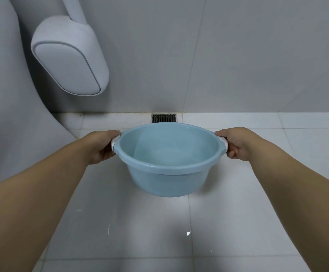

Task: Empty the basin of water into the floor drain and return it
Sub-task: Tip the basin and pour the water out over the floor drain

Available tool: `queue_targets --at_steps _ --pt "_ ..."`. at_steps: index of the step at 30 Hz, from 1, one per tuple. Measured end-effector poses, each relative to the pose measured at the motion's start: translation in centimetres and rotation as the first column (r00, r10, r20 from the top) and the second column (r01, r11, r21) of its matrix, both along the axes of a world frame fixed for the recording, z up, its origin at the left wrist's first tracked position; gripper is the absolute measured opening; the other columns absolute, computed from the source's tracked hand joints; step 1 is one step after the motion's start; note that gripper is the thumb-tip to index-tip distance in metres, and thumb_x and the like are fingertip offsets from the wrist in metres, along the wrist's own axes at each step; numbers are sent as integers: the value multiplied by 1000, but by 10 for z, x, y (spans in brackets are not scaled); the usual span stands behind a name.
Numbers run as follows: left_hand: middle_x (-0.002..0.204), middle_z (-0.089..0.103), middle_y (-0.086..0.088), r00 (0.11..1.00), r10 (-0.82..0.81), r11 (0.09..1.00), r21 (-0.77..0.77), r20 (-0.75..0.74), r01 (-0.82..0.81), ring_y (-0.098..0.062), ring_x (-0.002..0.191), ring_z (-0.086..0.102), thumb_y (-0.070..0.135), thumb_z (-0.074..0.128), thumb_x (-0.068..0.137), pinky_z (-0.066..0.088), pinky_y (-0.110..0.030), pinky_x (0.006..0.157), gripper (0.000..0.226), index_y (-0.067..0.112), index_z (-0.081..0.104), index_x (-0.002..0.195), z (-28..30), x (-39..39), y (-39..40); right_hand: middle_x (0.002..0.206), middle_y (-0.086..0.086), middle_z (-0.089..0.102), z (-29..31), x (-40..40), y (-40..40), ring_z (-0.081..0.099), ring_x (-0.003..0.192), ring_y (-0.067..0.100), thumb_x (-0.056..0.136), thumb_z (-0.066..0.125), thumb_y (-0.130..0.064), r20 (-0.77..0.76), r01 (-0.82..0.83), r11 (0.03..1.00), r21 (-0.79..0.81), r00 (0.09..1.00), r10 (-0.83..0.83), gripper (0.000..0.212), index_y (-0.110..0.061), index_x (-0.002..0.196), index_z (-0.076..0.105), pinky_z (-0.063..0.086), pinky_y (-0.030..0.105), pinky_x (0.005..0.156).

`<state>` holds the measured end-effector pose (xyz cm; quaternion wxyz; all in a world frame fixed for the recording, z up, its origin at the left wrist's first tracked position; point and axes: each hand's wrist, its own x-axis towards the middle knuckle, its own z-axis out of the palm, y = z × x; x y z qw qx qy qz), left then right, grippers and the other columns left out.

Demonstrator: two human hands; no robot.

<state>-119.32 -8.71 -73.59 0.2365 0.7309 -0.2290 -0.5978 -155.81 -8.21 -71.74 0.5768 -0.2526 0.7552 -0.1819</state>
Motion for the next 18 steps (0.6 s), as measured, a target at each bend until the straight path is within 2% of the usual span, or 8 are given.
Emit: queue_targets --at_steps 2,4,7,11,18 --pt "85 72 -2 999 -5 1000 -17 42 6 -15 71 67 29 64 95 56 -26 58 20 12 70 102 0 -1 0 61 0 58 1 1 0 40 41 14 92 58 -16 -34 -11 1000 -12 999 11 15 -15 77 63 25 20 41" --pt "76 67 -4 987 -62 998 -19 147 65 -16 60 60 33 62 96 49 -23 48 26 9 68 93 1 -2 0 58 2 54 1 3 0 38 35 13 91 58 -16 -54 -18 999 -32 998 16 17 -13 75 62 24 19 39" --pt "63 52 -6 937 -163 985 -1 309 171 -16 49 42 40 57 97 33 -19 38 37 7 61 81 2 -2 -3 60 5 49 3 6 -1 36 40 16 92 58 -15 -81 -10 998 -57 997 5 19 -11 74 61 23 18 39" --pt "62 44 -5 947 -146 988 2 287 152 -15 48 35 41 56 97 27 -16 35 35 10 56 81 0 -2 -4 62 7 47 2 8 -4 34 45 18 91 60 -15 -90 19 997 -80 996 -26 19 -9 73 56 22 17 38" --pt "61 44 -4 972 -105 994 3 211 106 -14 47 35 40 56 98 27 -16 35 34 11 56 81 -3 1 -4 64 7 45 -1 9 -8 31 48 19 87 60 -10 -128 9 995 -95 992 -21 16 -11 73 52 20 19 40"
